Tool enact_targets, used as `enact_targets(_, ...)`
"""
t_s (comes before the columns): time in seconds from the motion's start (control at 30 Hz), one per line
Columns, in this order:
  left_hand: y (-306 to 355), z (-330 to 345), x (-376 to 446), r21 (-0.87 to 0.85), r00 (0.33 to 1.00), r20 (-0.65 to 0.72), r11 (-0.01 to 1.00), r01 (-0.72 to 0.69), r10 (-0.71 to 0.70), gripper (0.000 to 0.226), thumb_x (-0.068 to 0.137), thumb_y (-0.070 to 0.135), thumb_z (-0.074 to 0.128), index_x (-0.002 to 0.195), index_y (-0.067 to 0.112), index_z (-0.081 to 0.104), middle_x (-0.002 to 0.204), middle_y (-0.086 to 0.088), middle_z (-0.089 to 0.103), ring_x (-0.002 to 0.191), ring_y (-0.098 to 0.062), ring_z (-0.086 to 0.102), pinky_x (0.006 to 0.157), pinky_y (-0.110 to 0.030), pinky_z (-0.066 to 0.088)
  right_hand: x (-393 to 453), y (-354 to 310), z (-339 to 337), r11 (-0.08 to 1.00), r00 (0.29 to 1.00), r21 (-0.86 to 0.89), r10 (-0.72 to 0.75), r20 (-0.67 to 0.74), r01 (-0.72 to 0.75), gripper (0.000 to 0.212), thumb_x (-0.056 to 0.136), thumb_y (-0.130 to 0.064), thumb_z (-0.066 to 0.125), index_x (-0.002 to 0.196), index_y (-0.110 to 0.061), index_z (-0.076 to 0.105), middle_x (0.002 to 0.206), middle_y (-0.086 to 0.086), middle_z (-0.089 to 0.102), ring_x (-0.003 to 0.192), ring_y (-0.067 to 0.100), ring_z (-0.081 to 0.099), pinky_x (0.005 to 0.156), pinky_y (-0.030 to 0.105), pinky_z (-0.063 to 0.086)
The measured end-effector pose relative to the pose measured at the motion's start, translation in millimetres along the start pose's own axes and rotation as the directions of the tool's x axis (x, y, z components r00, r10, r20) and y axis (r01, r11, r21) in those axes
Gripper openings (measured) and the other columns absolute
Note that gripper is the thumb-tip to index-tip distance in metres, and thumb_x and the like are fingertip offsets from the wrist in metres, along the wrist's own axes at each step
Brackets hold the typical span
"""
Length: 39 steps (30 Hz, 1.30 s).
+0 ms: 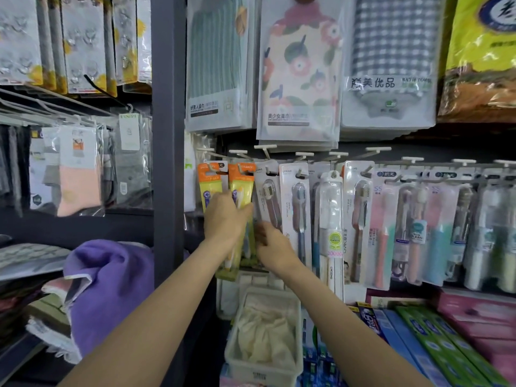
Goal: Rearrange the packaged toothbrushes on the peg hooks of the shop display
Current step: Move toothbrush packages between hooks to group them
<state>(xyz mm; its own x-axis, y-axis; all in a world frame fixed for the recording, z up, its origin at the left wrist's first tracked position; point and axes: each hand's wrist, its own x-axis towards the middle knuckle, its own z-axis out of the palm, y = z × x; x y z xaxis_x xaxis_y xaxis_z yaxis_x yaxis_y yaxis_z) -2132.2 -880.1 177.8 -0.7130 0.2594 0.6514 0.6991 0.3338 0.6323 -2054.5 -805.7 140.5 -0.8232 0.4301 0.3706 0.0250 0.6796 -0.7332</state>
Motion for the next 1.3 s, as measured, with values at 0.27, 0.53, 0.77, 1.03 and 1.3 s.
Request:
enact_targets(0.27, -14.5, 14.0, -11.9, 0.115, 0.991, -0.114, 0.992, -0.058, 0.072, 0.061, 0.087, 0.022, 0.061, 0.136, 0.004, 0.029, 0.13, -0.013, 0.044, 0.116, -0.031, 0.047, 0.085, -0.037, 0.042, 6.1, 4.9, 20.8, 0.995, 0.995, -0.095, -0.052, -0.081, 0.044, 0.06, 0.085, 0.008, 0.045, 0.141, 0.001, 0.024, 0.14, 0.019, 0.037, 0.13, 0.031, 0.036, 0.107, 0.029, 0.028)
enact_targets(0.53, -35.1, 27.4, -16.5, 0.137, 0.994, -0.112, 0.99, 0.017, -0.001, 0.054, 0.09, 0.023, 0.055, 0.134, 0.003, 0.031, 0.124, -0.014, 0.05, 0.105, -0.03, 0.054, 0.068, -0.032, 0.039, 25.2, 20.4, 42.7, 0.999, 0.995, 0.035, -0.005, -0.102, 0.009, 0.075, 0.08, 0.004, 0.053, 0.145, -0.007, 0.017, 0.143, 0.015, 0.035, 0.132, 0.03, 0.035, 0.109, 0.042, 0.032)
enact_targets(0.77, -32.0, 32.1, -11.6, -0.034, 0.997, -0.045, 0.998, 0.057, -0.058, 0.044, 0.089, 0.026, 0.057, 0.123, 0.004, 0.038, 0.119, -0.012, 0.052, 0.103, -0.027, 0.053, 0.072, -0.028, 0.036, 33.5, 17.2, 50.5, 0.985, 0.996, 0.162, -0.055, -0.072, 0.066, 0.039, 0.087, 0.0, 0.048, 0.126, -0.002, 0.043, 0.121, 0.015, 0.055, 0.111, 0.02, 0.052, 0.098, 0.034, 0.042)
enact_targets(1.03, -34.0, 15.3, -5.4, 0.066, 0.996, 0.002, 0.994, 0.089, -0.089, 0.046, 0.084, 0.012, 0.061, 0.121, 0.001, 0.038, 0.114, -0.016, 0.05, 0.101, -0.031, 0.052, 0.072, -0.036, 0.04, 30.0, 22.8, 47.1, 0.975, 0.999, 0.218, -0.034, 0.008, 0.031, 0.069, 0.075, 0.023, 0.032, 0.138, -0.003, 0.04, 0.138, 0.014, 0.044, 0.133, 0.023, 0.035, 0.104, 0.016, 0.028)
enact_targets(1.3, -36.0, -4.3, -8.2, 0.202, 1.0, 0.004, 0.979, 0.001, -0.002, 0.073, 0.083, 0.011, 0.063, 0.142, 0.002, 0.02, 0.124, -0.022, 0.041, 0.112, -0.038, 0.045, 0.09, -0.045, 0.041, 28.1, 21.2, 57.6, 0.963, 0.992, 0.264, 0.085, -0.092, -0.058, 0.051, 0.082, 0.013, 0.04, 0.131, -0.002, 0.041, 0.133, 0.015, 0.044, 0.124, 0.026, 0.042, 0.099, 0.023, 0.033)
